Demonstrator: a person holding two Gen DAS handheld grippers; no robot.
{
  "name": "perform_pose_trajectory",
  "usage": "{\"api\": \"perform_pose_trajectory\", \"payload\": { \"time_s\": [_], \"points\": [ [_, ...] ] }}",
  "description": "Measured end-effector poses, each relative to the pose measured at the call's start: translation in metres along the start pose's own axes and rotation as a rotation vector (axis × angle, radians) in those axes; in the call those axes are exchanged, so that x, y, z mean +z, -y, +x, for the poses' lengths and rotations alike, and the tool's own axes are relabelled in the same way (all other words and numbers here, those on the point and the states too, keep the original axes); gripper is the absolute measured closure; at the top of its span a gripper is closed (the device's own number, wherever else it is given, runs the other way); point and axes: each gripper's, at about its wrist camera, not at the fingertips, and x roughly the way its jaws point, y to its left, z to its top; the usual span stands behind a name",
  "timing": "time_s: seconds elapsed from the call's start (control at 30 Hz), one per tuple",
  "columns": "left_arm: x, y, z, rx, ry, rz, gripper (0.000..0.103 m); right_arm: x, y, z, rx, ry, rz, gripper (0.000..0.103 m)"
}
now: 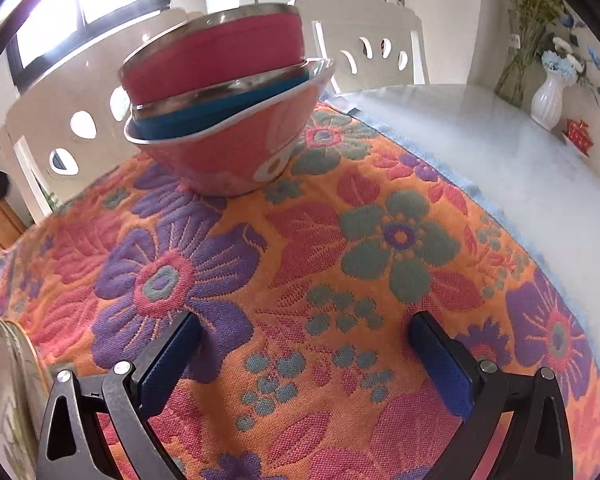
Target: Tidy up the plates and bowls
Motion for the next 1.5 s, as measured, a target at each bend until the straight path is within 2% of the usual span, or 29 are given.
{"api": "perform_pose_trajectory", "payload": {
  "time_s": [0.23,0.33,0.6,0.93,1.3,1.5],
  "points": [
    [-0.017,-0.004,-0.017,0.07,0.069,-0.093,0.014,-0.004,-0.002,0.0,0.006,0.001,0.003,0.0],
    [-0.022,0.006,-0.013,0.09,0.04,-0.093,0.014,-0.001,-0.004,-0.001,0.005,0.001,-0.002,0.0],
    [-0.038,0.033,-0.017,0.083,0.029,-0.063,0.014,-0.001,-0.002,0.001,0.004,0.001,0.0,0.0],
    [-0.038,0.038,-0.017,0.075,0.024,-0.06,0.014,-0.002,-0.002,0.001,0.004,0.001,0.001,0.0],
    [-0.036,0.044,-0.011,0.033,0.009,-0.039,0.014,-0.002,-0.002,0.001,0.003,0.001,0.001,0.0],
    [-0.031,0.045,-0.011,0.03,0.002,0.001,0.014,-0.002,-0.002,0.001,0.003,0.002,0.001,0.0]
  ]
}}
